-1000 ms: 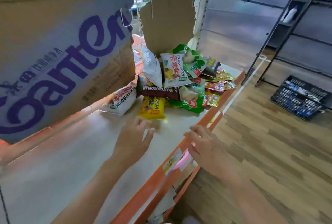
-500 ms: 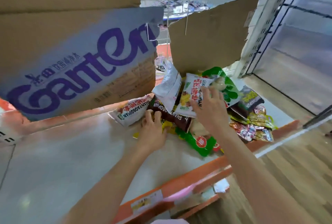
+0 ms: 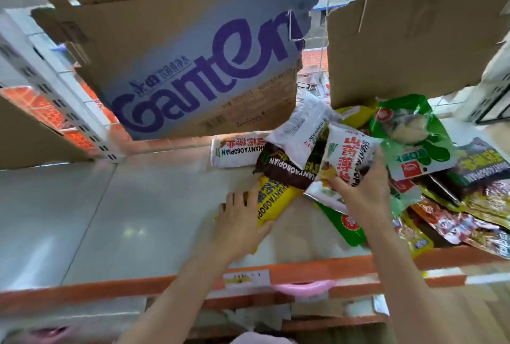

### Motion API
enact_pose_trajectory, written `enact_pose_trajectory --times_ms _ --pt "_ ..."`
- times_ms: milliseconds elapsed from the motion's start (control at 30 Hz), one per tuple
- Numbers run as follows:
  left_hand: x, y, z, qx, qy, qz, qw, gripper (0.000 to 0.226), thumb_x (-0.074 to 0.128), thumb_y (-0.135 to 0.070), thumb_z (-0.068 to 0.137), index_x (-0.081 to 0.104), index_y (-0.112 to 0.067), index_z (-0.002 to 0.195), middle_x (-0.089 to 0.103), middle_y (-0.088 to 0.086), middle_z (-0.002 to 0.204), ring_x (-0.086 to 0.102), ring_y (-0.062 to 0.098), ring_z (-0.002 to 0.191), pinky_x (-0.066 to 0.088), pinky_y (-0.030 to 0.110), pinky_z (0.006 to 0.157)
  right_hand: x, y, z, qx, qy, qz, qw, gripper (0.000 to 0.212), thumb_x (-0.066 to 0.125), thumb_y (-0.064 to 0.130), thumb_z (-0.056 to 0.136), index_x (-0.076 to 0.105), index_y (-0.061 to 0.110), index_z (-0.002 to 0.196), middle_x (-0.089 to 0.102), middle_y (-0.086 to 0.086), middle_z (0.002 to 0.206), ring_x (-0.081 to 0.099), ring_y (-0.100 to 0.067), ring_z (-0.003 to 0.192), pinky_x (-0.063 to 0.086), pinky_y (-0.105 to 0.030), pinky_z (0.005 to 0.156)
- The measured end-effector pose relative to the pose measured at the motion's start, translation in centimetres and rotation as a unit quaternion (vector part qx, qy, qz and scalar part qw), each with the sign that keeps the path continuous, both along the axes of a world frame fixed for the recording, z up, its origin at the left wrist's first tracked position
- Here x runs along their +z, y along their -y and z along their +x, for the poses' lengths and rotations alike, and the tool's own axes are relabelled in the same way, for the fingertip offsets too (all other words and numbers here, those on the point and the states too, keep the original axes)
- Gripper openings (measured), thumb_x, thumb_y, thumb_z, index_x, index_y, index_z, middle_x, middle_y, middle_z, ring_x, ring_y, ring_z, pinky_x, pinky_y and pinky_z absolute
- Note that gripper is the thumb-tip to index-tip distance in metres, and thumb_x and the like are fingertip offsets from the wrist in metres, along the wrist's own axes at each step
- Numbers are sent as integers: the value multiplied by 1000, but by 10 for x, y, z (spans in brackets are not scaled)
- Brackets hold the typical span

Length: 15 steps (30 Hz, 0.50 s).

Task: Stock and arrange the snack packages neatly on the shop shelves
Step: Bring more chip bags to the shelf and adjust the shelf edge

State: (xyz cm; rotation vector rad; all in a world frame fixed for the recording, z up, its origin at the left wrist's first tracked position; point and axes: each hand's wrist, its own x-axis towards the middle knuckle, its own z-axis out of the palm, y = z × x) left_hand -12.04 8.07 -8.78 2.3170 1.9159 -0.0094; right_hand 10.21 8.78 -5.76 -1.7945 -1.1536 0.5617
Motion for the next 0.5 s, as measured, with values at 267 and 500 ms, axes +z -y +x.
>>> enact_pose_trajectory --times_ms 267,500 --pt "25 61 -39 165 194 19 967 71 76 -32 68 42 -13 127 54 10 117 57 35 101 39 32 74 -34 60 -73 236 44 48 970 61 78 5 65 48 -2 118 35 -4 104 45 -27 99 33 -20 81" --pt "32 128 -93 277 242 98 925 62 79 -29 66 47 -19 118 62 4 105 60 26 91 47 34 75 -35 53 -109 329 -34 22 943 56 75 6 71 43 14 117 52 4 103 50 -7 92 45 -18 86"
